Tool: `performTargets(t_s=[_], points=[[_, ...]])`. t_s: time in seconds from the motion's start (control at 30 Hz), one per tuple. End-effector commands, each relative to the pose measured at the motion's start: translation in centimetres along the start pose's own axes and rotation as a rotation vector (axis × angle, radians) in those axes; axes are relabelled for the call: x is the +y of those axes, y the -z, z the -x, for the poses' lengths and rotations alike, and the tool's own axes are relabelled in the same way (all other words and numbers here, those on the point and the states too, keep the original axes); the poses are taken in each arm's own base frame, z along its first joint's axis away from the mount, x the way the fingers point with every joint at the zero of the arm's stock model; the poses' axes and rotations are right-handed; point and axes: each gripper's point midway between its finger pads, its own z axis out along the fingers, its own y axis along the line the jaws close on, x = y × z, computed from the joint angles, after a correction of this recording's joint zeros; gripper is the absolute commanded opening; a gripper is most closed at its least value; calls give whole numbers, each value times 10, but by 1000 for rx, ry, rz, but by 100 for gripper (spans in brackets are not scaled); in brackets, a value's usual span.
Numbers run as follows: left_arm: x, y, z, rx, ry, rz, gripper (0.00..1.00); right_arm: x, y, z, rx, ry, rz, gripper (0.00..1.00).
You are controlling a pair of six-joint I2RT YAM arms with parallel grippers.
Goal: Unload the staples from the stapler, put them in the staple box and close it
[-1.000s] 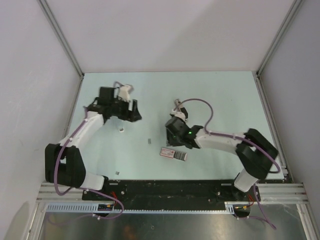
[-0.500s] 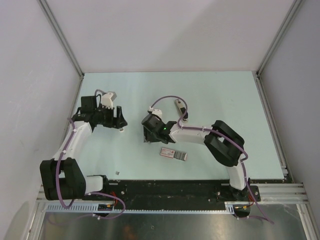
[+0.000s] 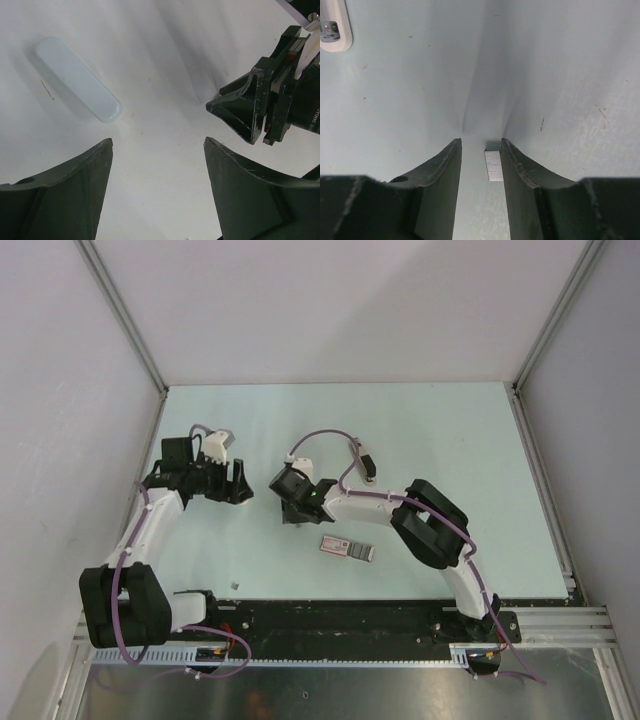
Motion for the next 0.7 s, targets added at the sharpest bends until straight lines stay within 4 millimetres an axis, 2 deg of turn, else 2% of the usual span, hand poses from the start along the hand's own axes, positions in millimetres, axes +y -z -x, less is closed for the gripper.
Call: performTargets(t_s=[0.0, 0.23, 0.43, 0.67], points=[[-3, 5, 5, -35, -64, -32, 78, -11, 1, -9, 12, 63, -91, 42], [-5, 4, 4, -30, -55, -47, 77, -23, 7, -15, 6, 110, -156, 41], [-5, 4, 3, -31, -58, -45, 77, -22, 12, -20, -3, 139, -166, 39], [-4, 3, 2, -27, -59, -45, 77, -19, 14, -19, -4, 145, -151, 16]])
